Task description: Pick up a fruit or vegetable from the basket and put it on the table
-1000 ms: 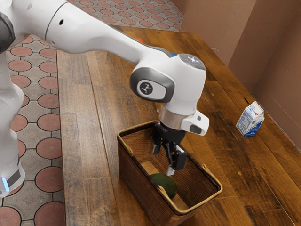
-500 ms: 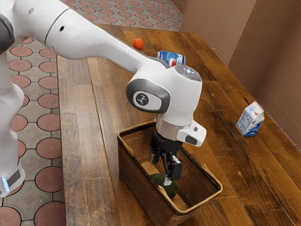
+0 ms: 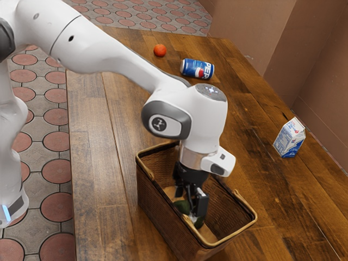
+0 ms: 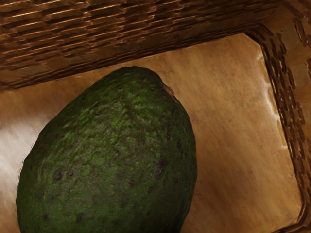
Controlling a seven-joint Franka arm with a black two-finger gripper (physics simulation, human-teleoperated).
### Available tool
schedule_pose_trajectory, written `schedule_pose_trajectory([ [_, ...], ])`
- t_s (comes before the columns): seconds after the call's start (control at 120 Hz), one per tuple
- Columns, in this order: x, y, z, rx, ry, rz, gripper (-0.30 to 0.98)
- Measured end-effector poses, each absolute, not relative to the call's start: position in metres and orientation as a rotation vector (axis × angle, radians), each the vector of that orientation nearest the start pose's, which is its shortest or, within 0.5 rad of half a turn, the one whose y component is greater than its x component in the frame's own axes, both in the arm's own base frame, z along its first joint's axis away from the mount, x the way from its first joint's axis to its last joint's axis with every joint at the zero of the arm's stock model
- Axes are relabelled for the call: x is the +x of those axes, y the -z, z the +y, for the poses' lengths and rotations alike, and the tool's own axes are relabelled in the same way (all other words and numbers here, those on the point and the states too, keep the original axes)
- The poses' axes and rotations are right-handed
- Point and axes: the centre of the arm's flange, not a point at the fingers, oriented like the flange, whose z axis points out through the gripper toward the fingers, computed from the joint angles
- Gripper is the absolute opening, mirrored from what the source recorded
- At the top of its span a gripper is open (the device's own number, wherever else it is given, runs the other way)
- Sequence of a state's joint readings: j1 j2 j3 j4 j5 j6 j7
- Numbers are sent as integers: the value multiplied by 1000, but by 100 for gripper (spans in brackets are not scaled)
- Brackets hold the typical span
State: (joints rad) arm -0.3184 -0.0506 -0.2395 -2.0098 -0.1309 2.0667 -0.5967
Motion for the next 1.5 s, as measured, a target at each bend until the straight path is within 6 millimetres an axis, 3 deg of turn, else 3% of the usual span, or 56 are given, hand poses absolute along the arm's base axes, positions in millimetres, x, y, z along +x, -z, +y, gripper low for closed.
schedule_pose_trajectory([
  [0.375, 471, -481, -298, -3284, 77, -137, 68],
  [0.8, 489, -475, -272, -3279, 85, -197, 68],
  [1.133, 493, -451, -266, -3267, 35, -210, 68],
  [1.5, 479, -432, -291, -3277, 9, -141, 69],
])
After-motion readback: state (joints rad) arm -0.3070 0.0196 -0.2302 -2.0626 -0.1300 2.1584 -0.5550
